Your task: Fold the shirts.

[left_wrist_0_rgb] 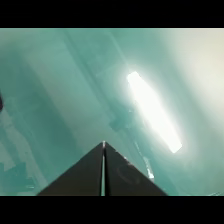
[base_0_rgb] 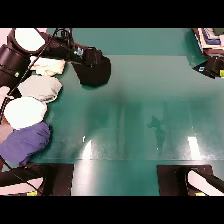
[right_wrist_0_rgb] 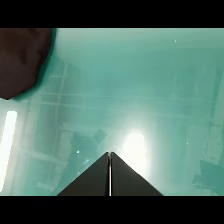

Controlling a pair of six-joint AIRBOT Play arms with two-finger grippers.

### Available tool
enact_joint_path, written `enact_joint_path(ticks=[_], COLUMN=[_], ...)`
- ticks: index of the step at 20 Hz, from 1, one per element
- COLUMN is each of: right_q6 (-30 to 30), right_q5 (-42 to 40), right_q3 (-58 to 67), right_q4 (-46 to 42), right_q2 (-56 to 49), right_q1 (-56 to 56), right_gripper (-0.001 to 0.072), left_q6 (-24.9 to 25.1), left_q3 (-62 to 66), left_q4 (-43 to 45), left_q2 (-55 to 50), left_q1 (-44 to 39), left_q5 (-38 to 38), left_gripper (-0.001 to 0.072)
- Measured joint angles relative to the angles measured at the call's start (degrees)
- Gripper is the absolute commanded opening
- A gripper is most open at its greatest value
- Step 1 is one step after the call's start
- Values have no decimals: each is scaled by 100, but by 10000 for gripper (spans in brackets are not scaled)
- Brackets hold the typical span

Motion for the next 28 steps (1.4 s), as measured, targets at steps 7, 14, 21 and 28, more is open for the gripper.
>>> enact_joint_path(ticks=[7, 14, 21, 28], right_q6=[2, 0, 0, 0], right_q5=[0, 0, -146, -146], right_q3=[0, 0, 0, 0], right_q4=[0, 0, 4, 9], right_q2=[0, 0, 0, 0], right_q1=[0, 0, 0, 7], right_gripper=[13, 13, 13, 13], left_q6=[0, 2, -855, -1517], left_q3=[0, 0, -15, -31], left_q4=[0, -2, 1703, 1832], left_q2=[0, 0, -323, -1589], left_q1=[0, 0, 225, 1268], left_q5=[2, 15, 122, 282], left_gripper=[26, 29, 594, 593])
